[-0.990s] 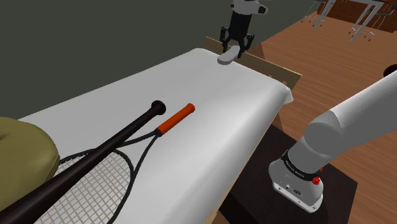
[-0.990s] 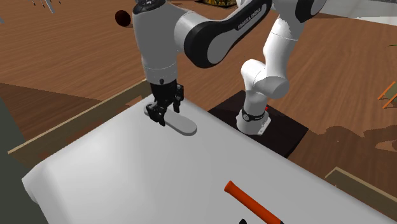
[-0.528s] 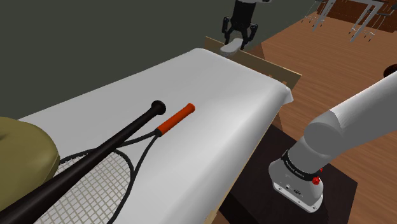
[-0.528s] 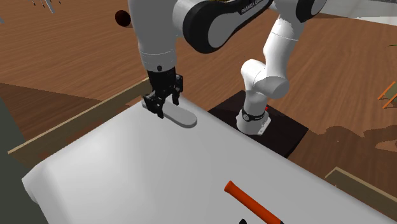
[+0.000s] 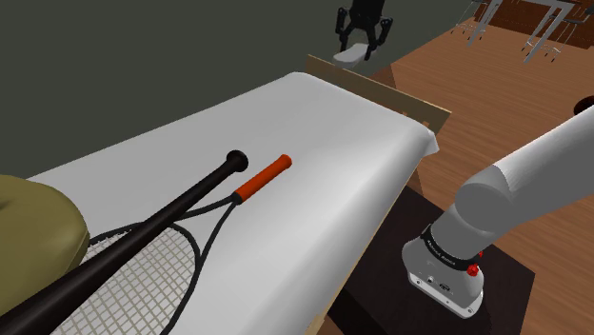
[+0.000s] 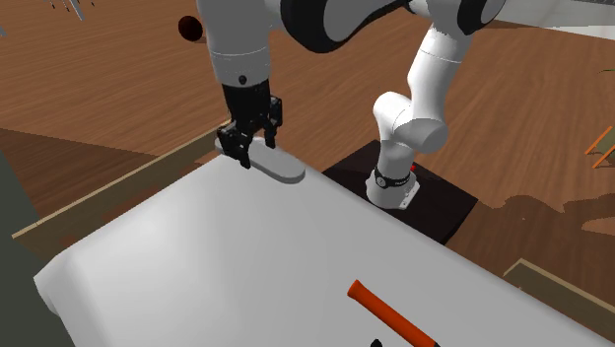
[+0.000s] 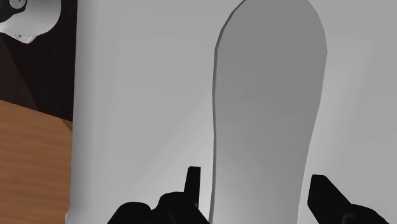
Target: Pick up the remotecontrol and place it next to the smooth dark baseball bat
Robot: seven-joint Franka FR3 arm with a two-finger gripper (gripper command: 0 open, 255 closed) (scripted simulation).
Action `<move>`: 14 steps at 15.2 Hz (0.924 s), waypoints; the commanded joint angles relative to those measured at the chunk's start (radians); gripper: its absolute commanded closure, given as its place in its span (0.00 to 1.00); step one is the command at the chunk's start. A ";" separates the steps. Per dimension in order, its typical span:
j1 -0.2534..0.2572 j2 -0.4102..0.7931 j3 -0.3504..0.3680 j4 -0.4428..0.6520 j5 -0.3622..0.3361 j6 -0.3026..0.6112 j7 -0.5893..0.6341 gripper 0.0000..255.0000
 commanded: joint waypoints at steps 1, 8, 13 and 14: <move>0.000 0.004 0.000 0.033 -0.001 -0.029 0.001 1.00; -0.001 0.025 0.000 0.151 -0.003 -0.126 0.001 1.00; -0.001 0.047 0.001 0.243 -0.005 -0.196 0.003 1.00; -0.001 0.053 0.001 0.263 -0.005 -0.211 0.003 1.00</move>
